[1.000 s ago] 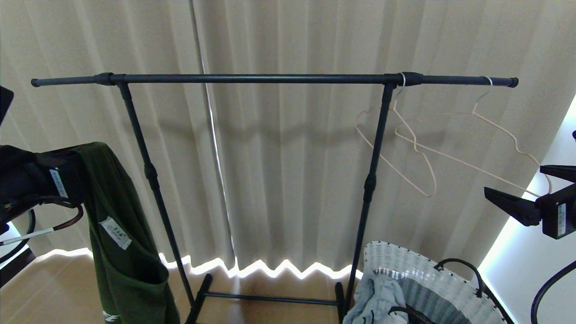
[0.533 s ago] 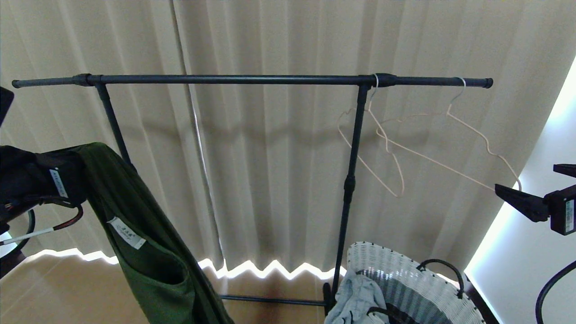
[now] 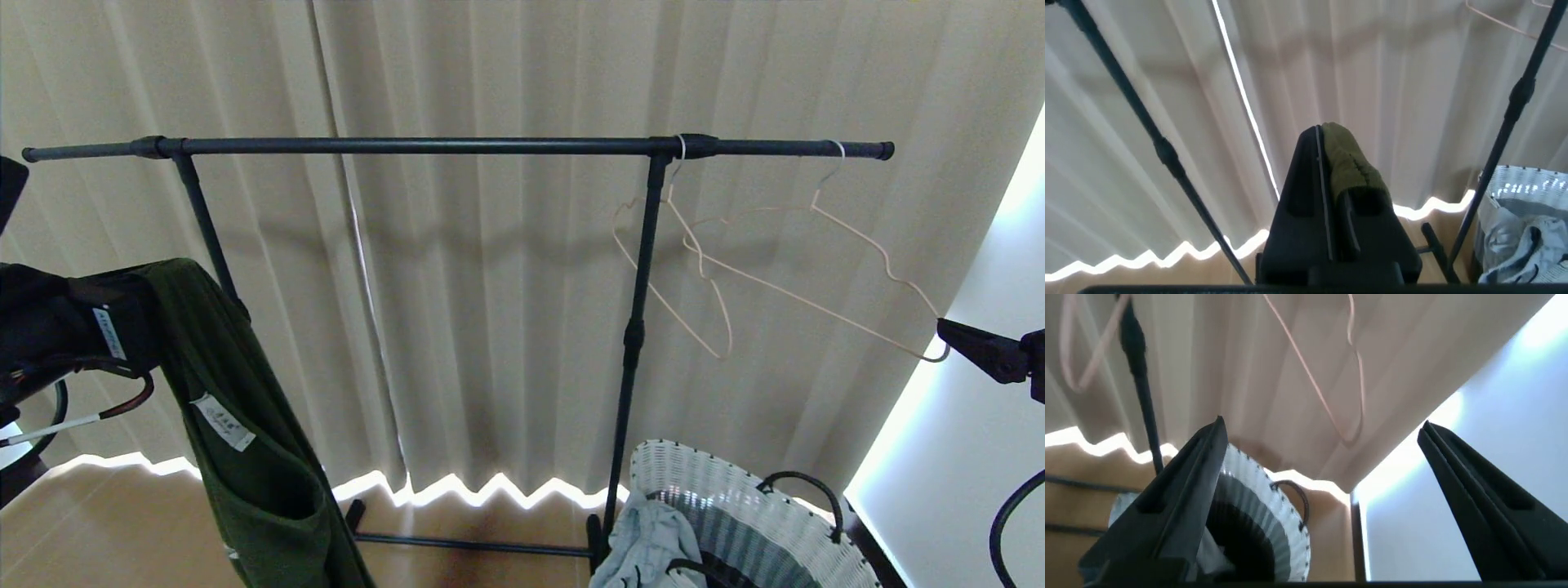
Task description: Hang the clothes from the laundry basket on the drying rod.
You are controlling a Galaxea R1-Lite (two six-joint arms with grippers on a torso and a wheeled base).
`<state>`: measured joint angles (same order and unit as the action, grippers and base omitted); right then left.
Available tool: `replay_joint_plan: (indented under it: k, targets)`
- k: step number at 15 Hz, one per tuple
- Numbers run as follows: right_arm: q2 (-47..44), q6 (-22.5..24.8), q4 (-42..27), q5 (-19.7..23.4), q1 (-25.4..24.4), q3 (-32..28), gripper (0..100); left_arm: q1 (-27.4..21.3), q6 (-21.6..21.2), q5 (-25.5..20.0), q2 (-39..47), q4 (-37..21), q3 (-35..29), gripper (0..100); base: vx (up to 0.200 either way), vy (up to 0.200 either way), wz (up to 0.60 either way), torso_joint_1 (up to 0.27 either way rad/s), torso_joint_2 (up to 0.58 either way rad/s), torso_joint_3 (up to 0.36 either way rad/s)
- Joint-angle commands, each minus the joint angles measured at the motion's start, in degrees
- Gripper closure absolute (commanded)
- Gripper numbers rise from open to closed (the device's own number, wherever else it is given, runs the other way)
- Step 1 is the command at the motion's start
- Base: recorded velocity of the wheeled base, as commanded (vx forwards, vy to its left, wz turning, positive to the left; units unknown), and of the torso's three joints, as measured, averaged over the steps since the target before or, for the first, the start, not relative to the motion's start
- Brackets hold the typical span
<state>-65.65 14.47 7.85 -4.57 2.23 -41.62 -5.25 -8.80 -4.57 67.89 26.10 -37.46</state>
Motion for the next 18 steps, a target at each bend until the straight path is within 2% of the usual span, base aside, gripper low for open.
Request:
replay_joint_plan:
  k: [1,5,8,10,12,13,15,18]
  targets:
    - [-0.62,0.03,-0.03,0.0,0.14,-0.92,0,-0.02,0.01,0.0,0.14,0.0,0.02,100,0.2,0.0,0.0,-0.017,-0.01,0.007]
    - [-2.82,0.03,0.06,0.0,2.16,-2.24,0,-0.2,-0.16,0.0,0.14,0.0,0.2,100,0.2,0.0,0.0,0.005,0.01,0.0]
    - [-4.58,0.03,-0.03,0.0,4.01,-4.08,0,-0.28,-0.16,0.0,-0.04,0.09,0.46,100,0.0,0.0,0.0,0.0,0.0,0.0]
    - [-8.45,0.12,-1.52,0.26,4.98,-9.01,0,-0.37,-0.16,0.0,-0.04,0.09,0.46,100,0.0,0.0,0.0,0.0,0.0,0.0]
    - [-13.72,0.03,-8.73,1.5,7.17,-17.62,0,-1.6,-0.25,0.0,-0.13,0.09,0.46,100,0.0,0.0,0.0,0.0,0.0,0.0]
    - [-14.86,0.03,-10.84,2.2,7.7,-19.38,0,-1.95,-0.25,0.0,-0.21,0.09,0.46,100,0.0,0.0,0.0,0.0,0.0,0.0]
    - [-18.82,0.03,-19.98,5.01,9.55,-25.79,0,-3.62,-0.25,0.0,-0.65,0.09,0.55,100,0.0,0.0,0.0,0.0,0.0,0.0]
    - [-23.83,-0.5,-20.68,6.77,10.43,-26.67,0,-4.59,-0.16,0.0,-0.65,0.09,0.9,100,0.0,0.0,0.0,0.0,0.0,0.0]
